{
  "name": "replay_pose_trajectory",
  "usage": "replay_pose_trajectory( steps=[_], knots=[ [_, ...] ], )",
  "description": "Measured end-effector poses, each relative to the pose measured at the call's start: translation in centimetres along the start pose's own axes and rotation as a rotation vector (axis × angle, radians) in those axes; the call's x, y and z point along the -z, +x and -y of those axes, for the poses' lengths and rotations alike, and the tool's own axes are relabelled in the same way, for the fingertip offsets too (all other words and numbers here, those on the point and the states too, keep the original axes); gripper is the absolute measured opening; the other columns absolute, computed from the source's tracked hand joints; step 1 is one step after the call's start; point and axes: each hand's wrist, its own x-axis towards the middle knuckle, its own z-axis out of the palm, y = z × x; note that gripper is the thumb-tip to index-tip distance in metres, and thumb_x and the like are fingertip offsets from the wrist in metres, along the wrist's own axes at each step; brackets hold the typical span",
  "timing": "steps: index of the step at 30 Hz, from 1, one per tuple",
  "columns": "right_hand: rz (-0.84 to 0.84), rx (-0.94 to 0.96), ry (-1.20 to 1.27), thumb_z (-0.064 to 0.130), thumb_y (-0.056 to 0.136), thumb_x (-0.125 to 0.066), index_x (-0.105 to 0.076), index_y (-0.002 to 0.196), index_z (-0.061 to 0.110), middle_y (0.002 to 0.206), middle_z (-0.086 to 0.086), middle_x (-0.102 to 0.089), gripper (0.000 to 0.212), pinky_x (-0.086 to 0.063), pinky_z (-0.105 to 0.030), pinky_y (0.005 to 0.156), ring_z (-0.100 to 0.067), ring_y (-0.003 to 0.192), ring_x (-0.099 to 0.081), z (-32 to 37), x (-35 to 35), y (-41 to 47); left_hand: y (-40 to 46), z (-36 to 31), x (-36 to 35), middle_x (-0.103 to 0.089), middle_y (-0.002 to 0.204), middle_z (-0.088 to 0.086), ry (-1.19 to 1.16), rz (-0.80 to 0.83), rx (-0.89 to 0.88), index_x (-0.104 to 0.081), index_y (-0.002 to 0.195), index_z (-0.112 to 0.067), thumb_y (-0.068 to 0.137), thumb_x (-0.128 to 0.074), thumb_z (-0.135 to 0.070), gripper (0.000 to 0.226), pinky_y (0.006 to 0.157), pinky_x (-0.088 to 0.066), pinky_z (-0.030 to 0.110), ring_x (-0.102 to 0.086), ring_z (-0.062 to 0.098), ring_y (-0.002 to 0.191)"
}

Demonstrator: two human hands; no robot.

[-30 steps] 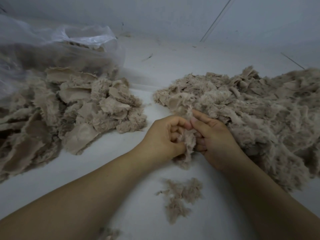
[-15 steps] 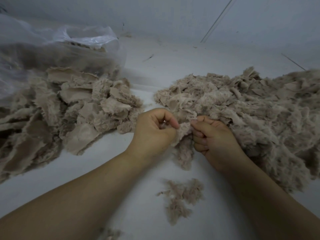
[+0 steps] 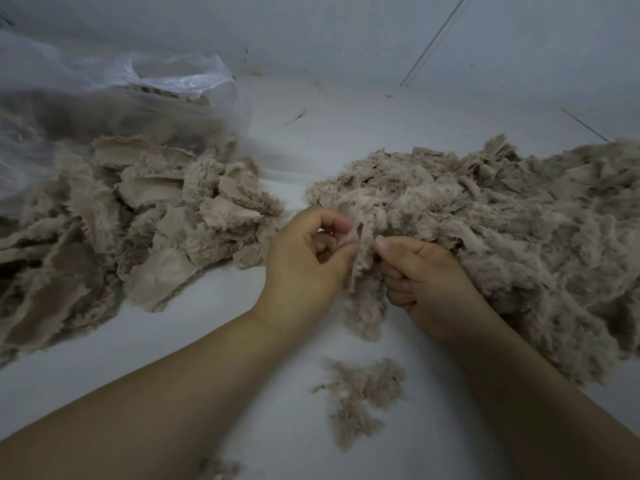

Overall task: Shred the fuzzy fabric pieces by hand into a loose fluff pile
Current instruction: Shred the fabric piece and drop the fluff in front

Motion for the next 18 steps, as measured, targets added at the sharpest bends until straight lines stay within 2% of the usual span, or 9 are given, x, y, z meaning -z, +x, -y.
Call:
replay_pose_trajectory(
  steps=[2, 6, 10, 12, 13, 16, 17, 18],
  knots=[
    [-0.002, -0.001, 0.002, 0.027, 0.077, -0.067, -0.071, 0.075, 0.013, 0.051, 0.002, -0.034, 0.014, -0.02, -0.016, 0.036, -0.005, 0.039, -0.021, -0.08, 0.02, 0.0, -0.24, -0.08, -0.25, -0.06, 0.077, -0.004, 0.076, 0.043, -0.048, -0.061, 0.084, -0.028, 0.077, -0.074, -0.008, 0.024, 0.057, -0.049, 0.03, -0.057, 0.019, 0.061],
    [-0.063, -0.007, 0.011, 0.006, 0.092, -0.058, -0.061, 0.073, 0.006, 0.046, 0.004, -0.036, 0.019, -0.02, -0.016, 0.036, -0.005, 0.037, -0.022, -0.25, 0.06, 0.06, -0.34, -0.25, -0.27, -0.06, 0.072, 0.004, 0.001, 0.055, 0.048, -0.062, 0.086, -0.026, 0.077, -0.073, -0.016, 0.018, 0.044, -0.047, 0.04, -0.053, 0.031, 0.048],
    [-0.061, -0.038, -0.019, -0.001, 0.095, -0.051, -0.057, 0.072, 0.003, 0.046, 0.004, -0.033, 0.024, -0.019, -0.016, 0.036, -0.004, 0.037, -0.022, -0.11, -0.15, 0.05, 0.16, 0.12, 0.08, -0.056, 0.055, 0.002, -0.054, 0.137, 0.232, -0.057, 0.092, -0.017, 0.085, -0.073, -0.009, 0.019, 0.042, -0.041, 0.028, -0.05, 0.019, 0.041],
    [-0.054, -0.039, -0.053, -0.003, 0.094, -0.051, -0.058, 0.072, 0.001, 0.044, 0.005, -0.034, 0.023, -0.019, -0.015, 0.036, -0.004, 0.036, -0.022, -0.1, -0.2, 0.0, 0.09, 0.21, 0.01, -0.056, 0.055, 0.005, -0.073, 0.166, 0.246, -0.057, 0.091, -0.011, 0.085, -0.074, -0.011, 0.018, 0.041, -0.041, 0.027, -0.048, 0.019, 0.042],
    [-0.049, -0.033, -0.073, -0.003, 0.094, -0.052, -0.06, 0.072, 0.002, 0.043, 0.006, -0.035, 0.024, -0.02, -0.015, 0.036, -0.003, 0.036, -0.023, -0.15, -0.21, -0.04, -0.02, 0.16, -0.08, -0.057, 0.056, 0.008, -0.086, 0.176, 0.244, -0.056, 0.092, -0.008, 0.084, -0.076, -0.013, 0.022, 0.04, -0.043, 0.031, -0.049, 0.02, 0.042],
    [-0.036, -0.001, -0.137, -0.002, 0.093, -0.056, -0.072, 0.062, 0.015, 0.042, 0.006, -0.043, 0.039, -0.024, -0.015, 0.036, -0.003, 0.035, -0.027, -0.24, -0.3, -0.2, -0.18, -0.16, -0.29, -0.06, 0.068, 0.027, -0.067, 0.177, 0.243, -0.053, 0.095, -0.007, 0.081, -0.078, -0.021, 0.031, 0.041, -0.047, 0.05, -0.051, 0.041, 0.049],
    [-0.025, 0.009, -0.141, -0.001, 0.091, -0.059, -0.073, 0.061, 0.017, 0.043, 0.005, -0.045, 0.038, -0.025, -0.015, 0.036, -0.003, 0.036, -0.028, -0.2, -0.39, -0.26, -0.14, -0.23, -0.32, -0.06, 0.069, 0.029, -0.053, 0.167, 0.247, -0.053, 0.094, -0.01, 0.084, -0.075, -0.019, 0.026, 0.041, -0.047, 0.049, -0.052, 0.045, 0.051],
    [-0.014, 0.015, -0.137, 0.001, 0.089, -0.062, -0.072, 0.06, 0.018, 0.045, 0.004, -0.047, 0.036, -0.025, -0.015, 0.037, -0.003, 0.036, -0.028, -0.14, -0.46, -0.32, -0.05, -0.16, -0.3, -0.059, 0.066, 0.027, -0.03, 0.145, 0.251, -0.052, 0.092, -0.012, 0.087, -0.07, -0.013, 0.018, 0.041, -0.046, 0.044, -0.052, 0.041, 0.049]
  ],
)
